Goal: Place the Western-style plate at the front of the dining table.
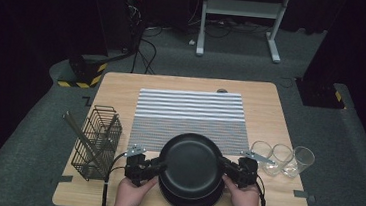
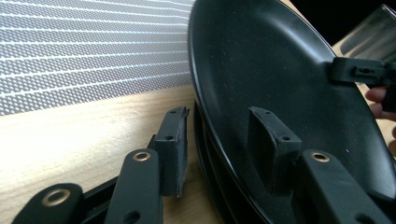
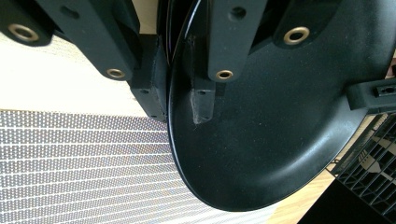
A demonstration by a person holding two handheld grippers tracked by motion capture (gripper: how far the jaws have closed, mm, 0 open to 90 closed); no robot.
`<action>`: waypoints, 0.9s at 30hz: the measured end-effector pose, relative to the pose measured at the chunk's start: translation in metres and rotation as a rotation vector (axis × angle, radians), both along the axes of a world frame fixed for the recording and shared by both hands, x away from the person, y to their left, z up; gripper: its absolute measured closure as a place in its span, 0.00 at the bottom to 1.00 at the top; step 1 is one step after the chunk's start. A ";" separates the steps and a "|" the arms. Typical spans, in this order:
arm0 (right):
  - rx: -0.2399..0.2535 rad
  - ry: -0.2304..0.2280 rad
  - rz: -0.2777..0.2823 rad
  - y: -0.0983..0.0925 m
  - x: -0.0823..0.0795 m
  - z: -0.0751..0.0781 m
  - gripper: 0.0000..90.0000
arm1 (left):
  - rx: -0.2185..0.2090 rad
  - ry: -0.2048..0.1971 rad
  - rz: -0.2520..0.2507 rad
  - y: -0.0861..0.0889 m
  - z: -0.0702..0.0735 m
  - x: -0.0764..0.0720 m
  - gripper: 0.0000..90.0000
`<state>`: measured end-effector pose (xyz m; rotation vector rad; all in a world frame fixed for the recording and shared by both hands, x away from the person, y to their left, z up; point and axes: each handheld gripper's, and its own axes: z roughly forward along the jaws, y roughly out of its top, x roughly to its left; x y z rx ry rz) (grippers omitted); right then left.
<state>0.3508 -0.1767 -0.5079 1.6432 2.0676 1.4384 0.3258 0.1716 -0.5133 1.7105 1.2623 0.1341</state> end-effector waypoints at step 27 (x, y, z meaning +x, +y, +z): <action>-0.024 -0.006 0.032 0.004 0.008 0.000 0.82 | 0.010 -0.032 0.000 -0.004 -0.001 -0.001 0.73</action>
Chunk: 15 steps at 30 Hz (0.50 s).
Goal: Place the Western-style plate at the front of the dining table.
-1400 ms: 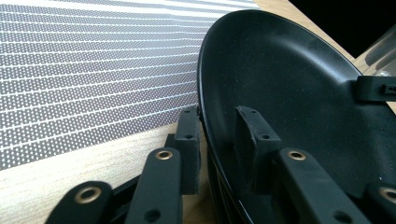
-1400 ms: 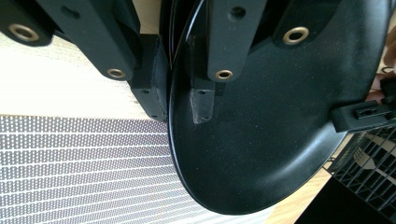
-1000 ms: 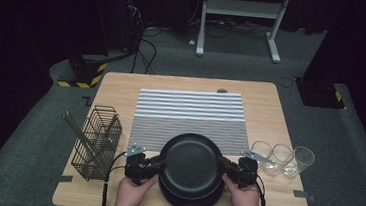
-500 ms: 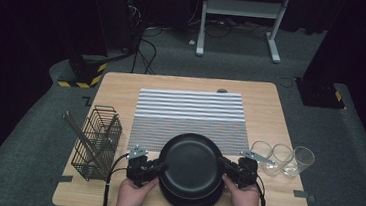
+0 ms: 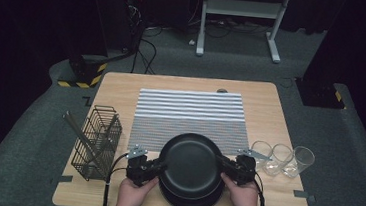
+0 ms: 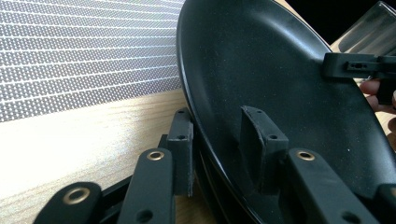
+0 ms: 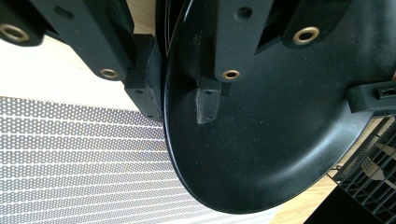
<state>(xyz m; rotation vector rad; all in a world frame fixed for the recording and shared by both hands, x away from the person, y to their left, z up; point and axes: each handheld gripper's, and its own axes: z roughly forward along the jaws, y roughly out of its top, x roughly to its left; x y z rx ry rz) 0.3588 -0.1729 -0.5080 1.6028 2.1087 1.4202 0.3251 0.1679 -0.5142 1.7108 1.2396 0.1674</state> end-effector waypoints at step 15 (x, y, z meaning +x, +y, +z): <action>0.060 0.060 0.021 -0.004 0.007 -0.002 0.83 | -0.005 0.004 -0.038 0.002 0.001 0.010 0.73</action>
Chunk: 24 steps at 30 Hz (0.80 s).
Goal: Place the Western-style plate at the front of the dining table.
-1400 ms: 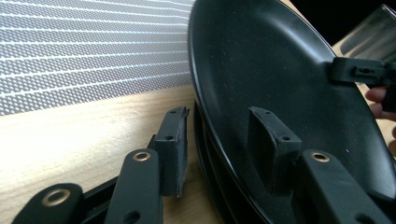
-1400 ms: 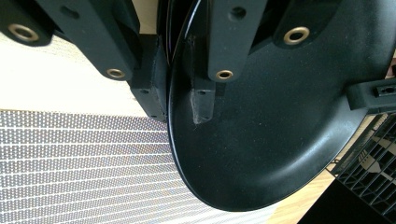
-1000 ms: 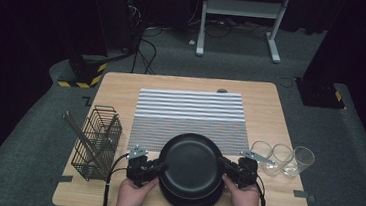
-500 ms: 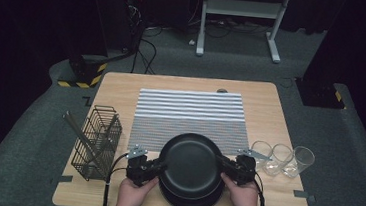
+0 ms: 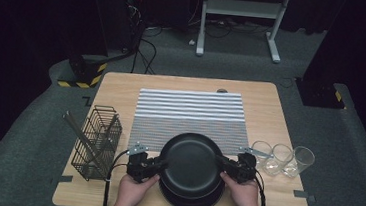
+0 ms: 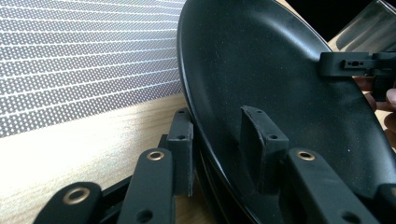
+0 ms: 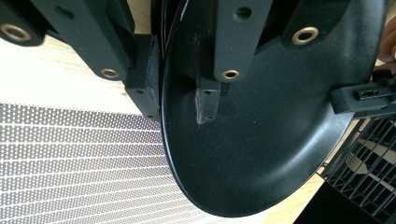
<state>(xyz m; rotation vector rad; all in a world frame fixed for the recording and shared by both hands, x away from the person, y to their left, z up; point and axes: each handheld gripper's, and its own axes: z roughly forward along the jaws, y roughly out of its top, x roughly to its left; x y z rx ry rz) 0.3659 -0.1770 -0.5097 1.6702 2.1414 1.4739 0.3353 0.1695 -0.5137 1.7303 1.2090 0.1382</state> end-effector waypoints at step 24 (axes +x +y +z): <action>0.050 -0.041 -0.026 -0.005 -0.010 0.012 0.88 | 0.004 -0.075 0.027 -0.002 0.013 -0.006 0.79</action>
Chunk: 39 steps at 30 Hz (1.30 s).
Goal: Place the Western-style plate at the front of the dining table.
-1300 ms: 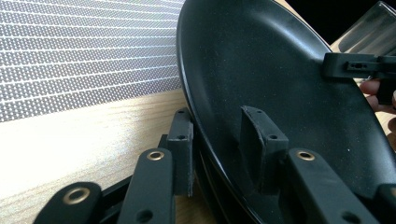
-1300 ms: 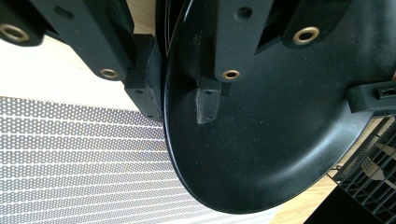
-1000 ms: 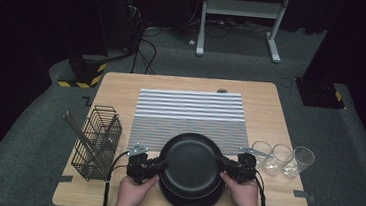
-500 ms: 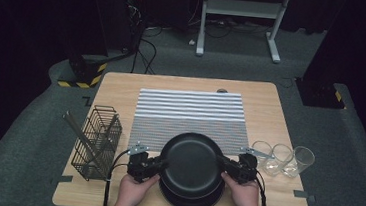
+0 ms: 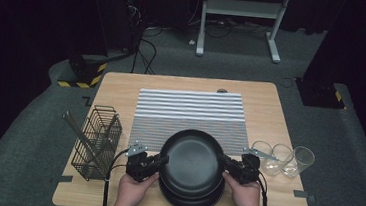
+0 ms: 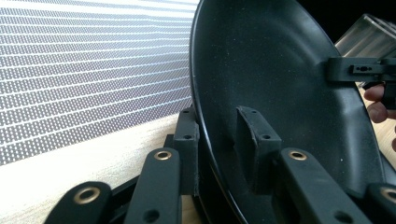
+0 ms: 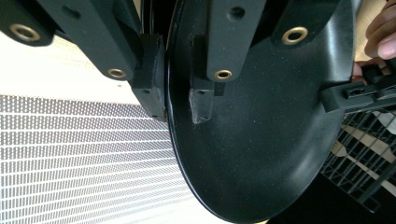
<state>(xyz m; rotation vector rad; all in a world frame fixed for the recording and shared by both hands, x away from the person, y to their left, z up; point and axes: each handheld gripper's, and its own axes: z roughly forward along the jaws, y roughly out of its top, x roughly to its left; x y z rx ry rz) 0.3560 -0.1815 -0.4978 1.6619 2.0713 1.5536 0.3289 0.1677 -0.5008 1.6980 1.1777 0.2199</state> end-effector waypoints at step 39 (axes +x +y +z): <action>-0.044 -0.244 0.067 0.000 -0.026 0.031 0.88 | -0.035 -0.235 0.029 0.004 0.024 -0.022 0.87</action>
